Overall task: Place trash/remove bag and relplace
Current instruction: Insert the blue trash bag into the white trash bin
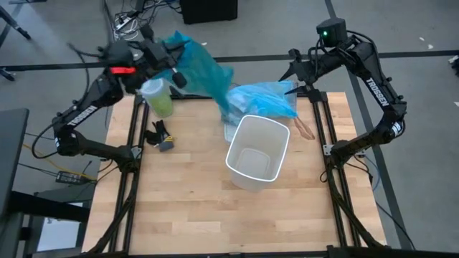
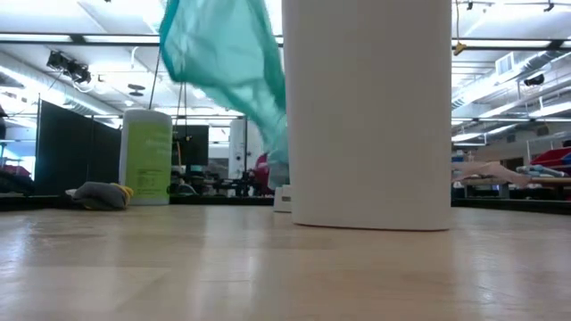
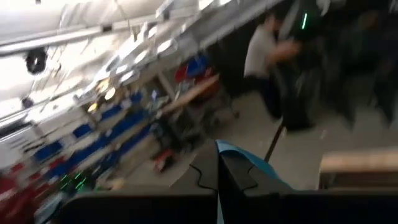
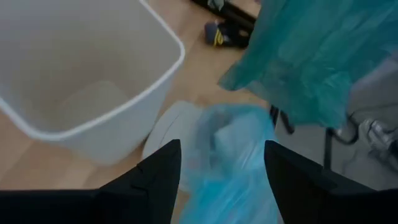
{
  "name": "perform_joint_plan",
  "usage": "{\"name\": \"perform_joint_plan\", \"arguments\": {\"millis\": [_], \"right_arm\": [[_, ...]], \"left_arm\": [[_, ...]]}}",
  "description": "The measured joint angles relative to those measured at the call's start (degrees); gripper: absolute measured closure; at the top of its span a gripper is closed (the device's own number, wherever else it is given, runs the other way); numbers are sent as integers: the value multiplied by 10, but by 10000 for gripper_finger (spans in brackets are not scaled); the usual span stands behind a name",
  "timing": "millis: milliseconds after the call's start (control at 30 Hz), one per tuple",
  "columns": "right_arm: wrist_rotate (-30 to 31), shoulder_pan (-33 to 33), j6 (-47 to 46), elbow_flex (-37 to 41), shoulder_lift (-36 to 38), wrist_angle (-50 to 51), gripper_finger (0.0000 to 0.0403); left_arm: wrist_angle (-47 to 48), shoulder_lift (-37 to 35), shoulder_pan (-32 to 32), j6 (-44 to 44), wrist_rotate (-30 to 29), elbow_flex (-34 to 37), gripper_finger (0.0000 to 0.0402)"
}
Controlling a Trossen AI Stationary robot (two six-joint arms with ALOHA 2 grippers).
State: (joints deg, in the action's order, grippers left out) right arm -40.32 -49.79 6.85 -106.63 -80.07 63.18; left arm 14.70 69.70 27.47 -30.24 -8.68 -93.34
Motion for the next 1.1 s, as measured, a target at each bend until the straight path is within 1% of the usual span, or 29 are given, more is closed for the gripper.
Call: {"name": "perform_joint_plan", "arguments": {"millis": [100,233,333,467,600,667,767,833,867,933,1033,1067,1100], "right_arm": [[3,18,-3,0,0,-43,175],[43,38,-8,0,0,-104,169],[61,52,-8,0,0,-141,170],[74,69,-11,0,0,-169,171],[83,89,-13,0,-3,-182,168],[103,101,-13,0,-4,-181,168],[154,123,-13,0,-4,-180,174],[156,138,-12,0,-5,-173,196],[154,149,-11,0,-5,-170,215],[150,172,-10,0,-4,-163,269],[148,203,-7,0,-4,-137,362],[148,213,-6,0,-4,-135,382],[148,224,-9,0,-4,-133,390]], "left_arm": [[0,-1,-18,36,30,-36,401],[-5,0,-45,86,91,-72,401],[-30,0,-67,125,127,-88,401],[-41,0,-99,131,137,-100,401],[-49,0,-116,129,139,-103,401],[-56,4,-121,129,139,-103,401],[-67,6,-130,127,137,-103,401],[-79,7,-131,126,137,-103,401],[-81,8,-131,126,136,-103,401],[-80,8,-130,126,129,-103,401],[-76,10,-130,124,123,-103,401],[-77,11,-130,124,121,-102,401],[-80,12,-130,123,119,-102,401]]}}
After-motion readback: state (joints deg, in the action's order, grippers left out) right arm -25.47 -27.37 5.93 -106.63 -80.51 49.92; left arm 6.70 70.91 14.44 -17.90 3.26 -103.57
